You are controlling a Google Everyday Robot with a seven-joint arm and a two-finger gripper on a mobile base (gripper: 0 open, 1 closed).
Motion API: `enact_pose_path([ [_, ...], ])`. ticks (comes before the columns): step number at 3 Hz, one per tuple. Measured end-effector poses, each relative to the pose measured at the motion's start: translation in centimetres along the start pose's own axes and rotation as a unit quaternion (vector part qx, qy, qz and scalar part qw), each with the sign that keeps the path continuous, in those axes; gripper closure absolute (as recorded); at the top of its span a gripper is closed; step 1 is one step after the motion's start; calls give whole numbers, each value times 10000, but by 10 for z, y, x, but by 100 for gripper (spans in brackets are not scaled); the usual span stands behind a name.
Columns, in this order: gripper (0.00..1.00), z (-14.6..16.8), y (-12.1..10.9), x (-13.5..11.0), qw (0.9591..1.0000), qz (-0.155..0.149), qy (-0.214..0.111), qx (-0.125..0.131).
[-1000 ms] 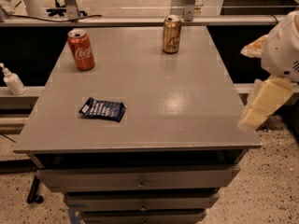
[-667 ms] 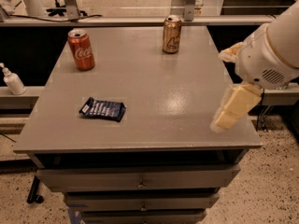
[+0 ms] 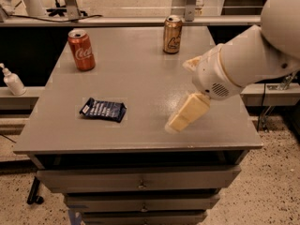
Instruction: Pick rxbar blueberry
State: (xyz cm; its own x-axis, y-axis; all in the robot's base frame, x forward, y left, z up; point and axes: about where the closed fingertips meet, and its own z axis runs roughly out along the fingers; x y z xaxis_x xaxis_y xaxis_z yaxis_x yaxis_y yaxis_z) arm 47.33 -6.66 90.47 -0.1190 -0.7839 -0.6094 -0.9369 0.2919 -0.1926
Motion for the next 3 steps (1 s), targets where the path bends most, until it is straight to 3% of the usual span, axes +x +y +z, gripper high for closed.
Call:
enact_pose_path([
  [1, 0, 33, 18, -26, 9986, 171, -484, -134],
  [3, 0, 104, 56, -89, 9907, 165, -1244, -520],
])
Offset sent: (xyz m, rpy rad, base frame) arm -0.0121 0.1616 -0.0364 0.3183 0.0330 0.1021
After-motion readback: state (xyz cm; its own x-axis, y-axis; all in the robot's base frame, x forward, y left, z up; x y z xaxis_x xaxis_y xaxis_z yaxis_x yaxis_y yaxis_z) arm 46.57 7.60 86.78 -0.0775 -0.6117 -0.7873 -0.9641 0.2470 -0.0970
